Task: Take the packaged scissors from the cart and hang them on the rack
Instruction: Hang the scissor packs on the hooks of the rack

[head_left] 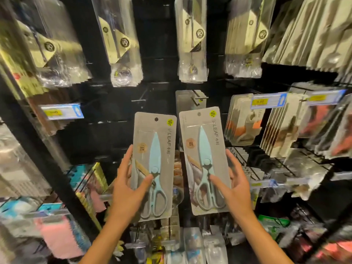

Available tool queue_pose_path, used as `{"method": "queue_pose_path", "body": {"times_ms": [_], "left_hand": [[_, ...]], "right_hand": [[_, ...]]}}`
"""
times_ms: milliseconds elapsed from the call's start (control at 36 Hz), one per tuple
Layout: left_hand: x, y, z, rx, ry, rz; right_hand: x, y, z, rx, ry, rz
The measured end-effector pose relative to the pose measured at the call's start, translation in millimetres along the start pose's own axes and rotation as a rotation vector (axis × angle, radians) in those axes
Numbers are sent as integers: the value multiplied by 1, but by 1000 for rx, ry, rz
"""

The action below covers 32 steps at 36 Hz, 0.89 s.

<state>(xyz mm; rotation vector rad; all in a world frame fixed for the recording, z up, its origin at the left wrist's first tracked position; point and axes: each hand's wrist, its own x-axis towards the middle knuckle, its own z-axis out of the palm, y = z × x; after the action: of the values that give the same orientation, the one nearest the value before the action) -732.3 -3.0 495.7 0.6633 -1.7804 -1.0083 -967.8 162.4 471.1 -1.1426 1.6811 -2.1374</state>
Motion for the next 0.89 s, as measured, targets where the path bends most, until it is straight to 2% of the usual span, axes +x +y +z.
{"method": "queue_pose_path", "body": {"times_ms": [306, 444, 889], "left_hand": [[31, 4, 15, -49, 7, 82], [31, -1, 14, -44, 33, 91], [23, 2, 18, -84, 63, 57]], "right_hand": [[29, -4, 1, 21, 10, -4], [39, 3, 6, 101, -45, 72], [59, 12, 7, -9, -125, 95]]}}
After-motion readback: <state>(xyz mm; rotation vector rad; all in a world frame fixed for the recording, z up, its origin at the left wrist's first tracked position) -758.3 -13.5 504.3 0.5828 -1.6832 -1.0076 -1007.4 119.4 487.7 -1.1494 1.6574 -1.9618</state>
